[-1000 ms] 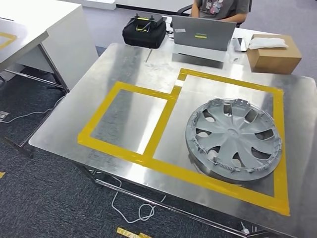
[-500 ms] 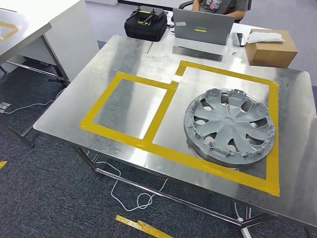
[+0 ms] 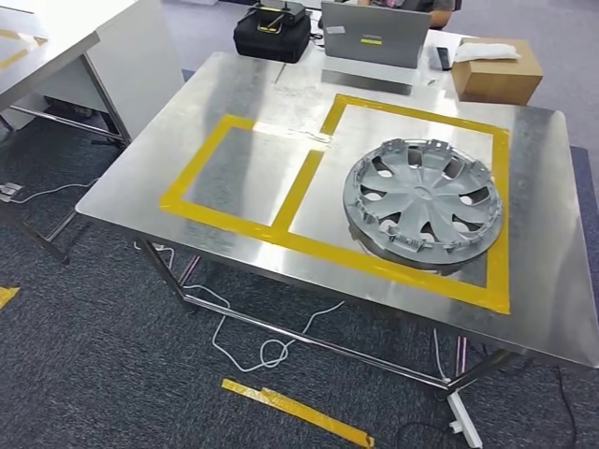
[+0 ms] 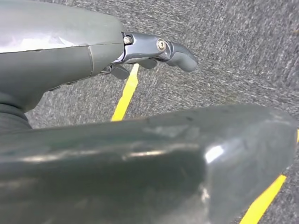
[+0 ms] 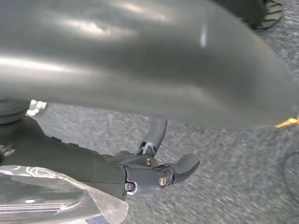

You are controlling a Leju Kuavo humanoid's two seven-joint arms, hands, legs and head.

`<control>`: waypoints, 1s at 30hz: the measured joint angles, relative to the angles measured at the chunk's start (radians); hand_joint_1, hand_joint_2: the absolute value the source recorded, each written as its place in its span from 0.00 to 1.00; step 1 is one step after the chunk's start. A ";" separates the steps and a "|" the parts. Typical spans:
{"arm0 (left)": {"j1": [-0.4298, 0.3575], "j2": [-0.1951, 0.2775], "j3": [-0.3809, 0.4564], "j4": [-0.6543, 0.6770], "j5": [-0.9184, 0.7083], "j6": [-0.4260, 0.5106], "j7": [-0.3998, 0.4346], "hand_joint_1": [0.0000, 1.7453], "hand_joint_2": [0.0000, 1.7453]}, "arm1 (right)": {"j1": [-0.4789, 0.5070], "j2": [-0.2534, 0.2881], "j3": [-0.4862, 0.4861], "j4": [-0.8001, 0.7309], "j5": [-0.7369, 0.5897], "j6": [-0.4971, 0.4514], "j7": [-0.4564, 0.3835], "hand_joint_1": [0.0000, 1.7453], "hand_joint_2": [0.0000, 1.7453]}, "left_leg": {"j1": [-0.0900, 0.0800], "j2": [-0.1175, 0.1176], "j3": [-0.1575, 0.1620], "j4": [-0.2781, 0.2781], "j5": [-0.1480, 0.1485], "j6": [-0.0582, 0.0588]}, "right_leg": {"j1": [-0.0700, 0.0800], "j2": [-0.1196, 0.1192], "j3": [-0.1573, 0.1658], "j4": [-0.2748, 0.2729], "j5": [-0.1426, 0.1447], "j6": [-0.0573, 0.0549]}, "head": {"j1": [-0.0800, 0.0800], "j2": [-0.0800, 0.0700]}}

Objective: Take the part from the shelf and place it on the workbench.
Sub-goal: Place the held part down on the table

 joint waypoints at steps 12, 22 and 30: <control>-0.004 0.018 -0.030 0.023 0.039 0.023 -0.002 0.00 0.00 | -0.006 0.000 -0.022 0.011 0.033 0.029 -0.019 0.00 0.00 | 0.032 0.012 0.121 0.106 -0.127 -0.049 | -0.004 -0.040 -0.150 0.049 0.091 -0.017 | -0.006 0.000; -0.006 0.029 -0.062 0.043 0.065 0.030 0.003 0.00 0.00 | -0.015 0.000 -0.038 0.016 0.057 0.036 -0.026 0.00 0.00 | 0.005 -0.015 0.098 -0.034 -0.079 0.027 | -0.005 -0.004 -0.256 0.305 -0.076 0.015 | -0.004 0.000; -0.015 0.032 -0.083 0.056 0.085 0.038 0.001 0.00 0.00 | -0.018 -0.001 -0.041 0.016 0.066 0.047 -0.035 0.00 0.00 | -0.017 -0.094 0.002 -0.019 0.016 0.018 | 0.029 0.072 -0.003 0.000 0.014 -0.041 | -0.005 0.000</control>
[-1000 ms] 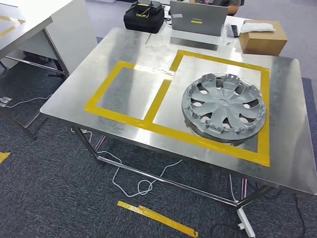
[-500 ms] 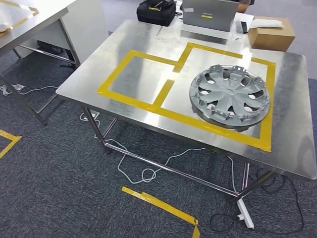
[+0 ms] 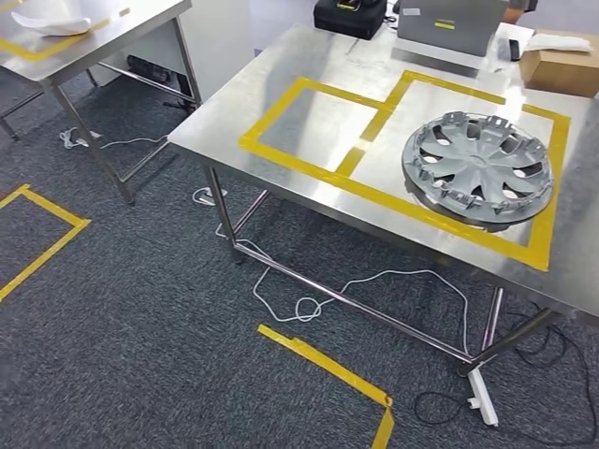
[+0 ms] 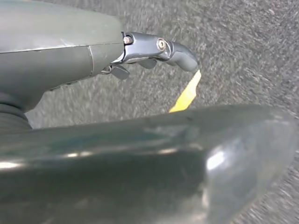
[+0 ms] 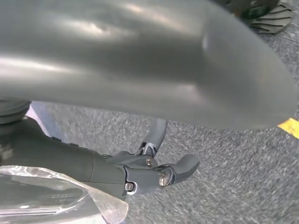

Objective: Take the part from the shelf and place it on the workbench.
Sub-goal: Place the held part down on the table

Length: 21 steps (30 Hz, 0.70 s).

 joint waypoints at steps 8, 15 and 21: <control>0.012 0.015 -0.046 0.003 0.062 0.010 0.004 0.00 0.00 | -0.001 0.000 -0.006 0.002 0.030 0.023 -0.012 0.00 0.00 | 0.032 0.063 -0.074 0.277 -0.198 -0.061 | -0.015 -0.112 -0.089 -0.006 0.066 -0.014 | -0.011 0.000; 0.024 0.023 -0.110 -0.002 0.110 0.019 0.020 0.00 0.00 | -0.038 -0.001 -0.029 0.034 0.095 0.035 -0.054 0.00 0.00 | 0.064 0.150 0.180 0.007 -0.142 -0.078 | -0.024 -0.201 -0.163 0.050 0.095 0.030 | -0.009 0.000; 0.069 0.025 -0.158 -0.037 0.157 0.005 0.052 0.00 0.00 | -0.066 -0.001 -0.048 0.067 0.131 0.047 -0.083 0.00 0.00 | 0.049 0.101 0.146 -0.020 -0.125 -0.015 | -0.039 -0.100 -0.240 0.214 0.000 0.060 | -0.001 0.000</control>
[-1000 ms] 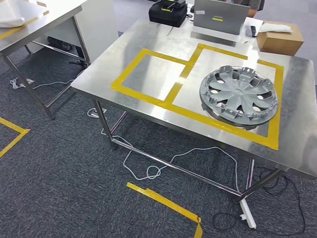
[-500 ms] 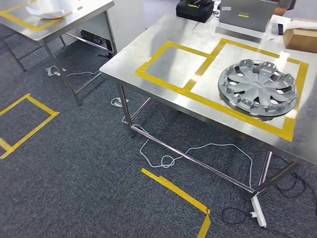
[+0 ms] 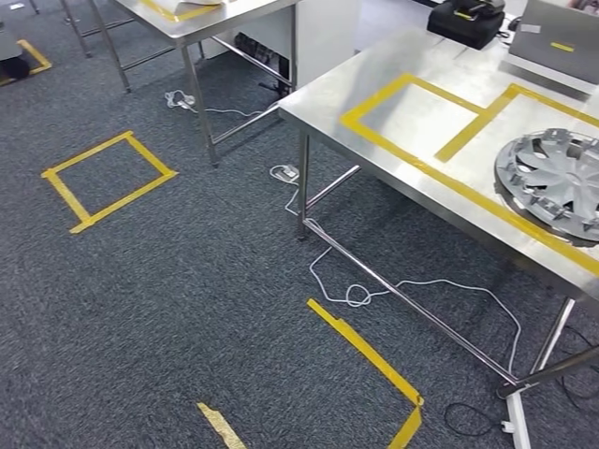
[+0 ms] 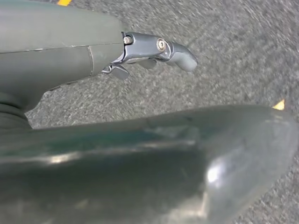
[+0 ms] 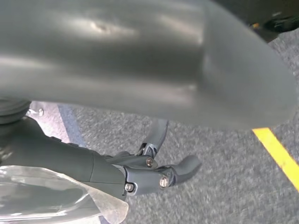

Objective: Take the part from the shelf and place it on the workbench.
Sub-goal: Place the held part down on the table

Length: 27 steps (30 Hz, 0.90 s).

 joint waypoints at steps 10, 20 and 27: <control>0.038 -0.004 -0.091 -0.082 0.076 -0.013 0.044 0.00 0.00 | -0.004 -0.002 -0.018 0.019 0.021 0.005 -0.021 0.00 0.00 | -0.026 -0.123 -0.046 0.011 0.035 -0.005 | 0.020 0.114 0.128 -0.176 0.064 -0.048 | -0.001 0.000; 0.068 0.005 -0.155 -0.124 0.136 -0.004 0.071 0.00 0.00 | -0.002 -0.003 -0.026 0.019 0.012 0.019 -0.004 0.00 0.00 | -0.005 -0.021 -0.153 0.234 -0.054 -0.052 | 0.015 -0.031 0.119 -0.190 0.072 -0.057 | -0.012 0.000; 0.082 0.018 -0.214 -0.148 0.201 0.018 0.097 0.00 0.00 | -0.004 -0.003 -0.024 0.008 -0.009 0.019 0.003 0.00 0.00 | -0.015 0.011 -0.046 0.014 0.029 -0.009 | 0.018 -0.078 0.136 -0.178 0.055 -0.022 | -0.003 0.000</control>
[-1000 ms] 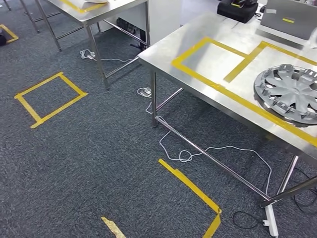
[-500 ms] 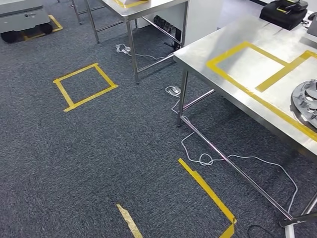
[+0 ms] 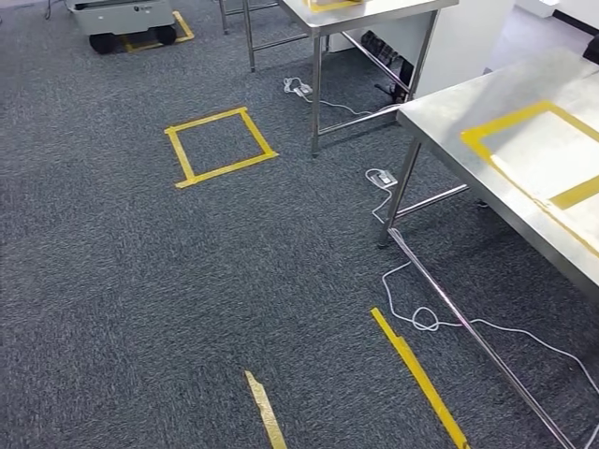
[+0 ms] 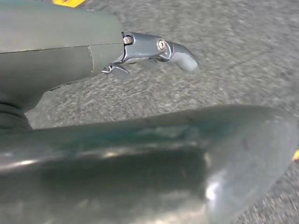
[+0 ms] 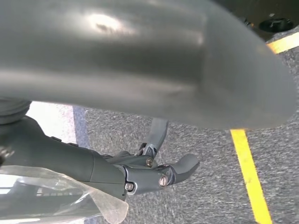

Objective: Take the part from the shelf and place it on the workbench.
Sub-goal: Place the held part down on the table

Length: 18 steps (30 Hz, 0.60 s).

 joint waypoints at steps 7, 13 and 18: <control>0.009 0.014 -0.066 -0.016 0.051 0.021 0.015 0.00 0.00 | 0.006 0.000 0.000 -0.005 -0.005 -0.002 0.000 0.00 0.00 | 0.001 -0.073 -0.009 -0.006 0.014 0.022 | -0.009 0.107 -0.157 0.303 -0.117 0.011 | 0.002 0.000; 0.011 0.026 -0.113 -0.022 0.098 0.041 0.026 0.00 0.00 | 0.009 0.000 0.000 -0.008 -0.025 -0.008 0.008 0.00 0.00 | -0.002 -0.151 -0.018 0.009 0.008 -0.001 | -0.020 0.190 -0.038 0.024 0.012 0.003 | 0.001 0.000; 0.023 0.042 -0.158 -0.024 0.137 0.059 0.034 0.00 0.00 | 0.016 0.000 0.000 -0.020 -0.042 -0.017 0.015 0.00 0.00 | 0.002 -0.097 -0.072 0.112 -0.054 -0.026 | -0.019 0.124 -0.028 0.015 0.017 -0.023 | -0.007 0.000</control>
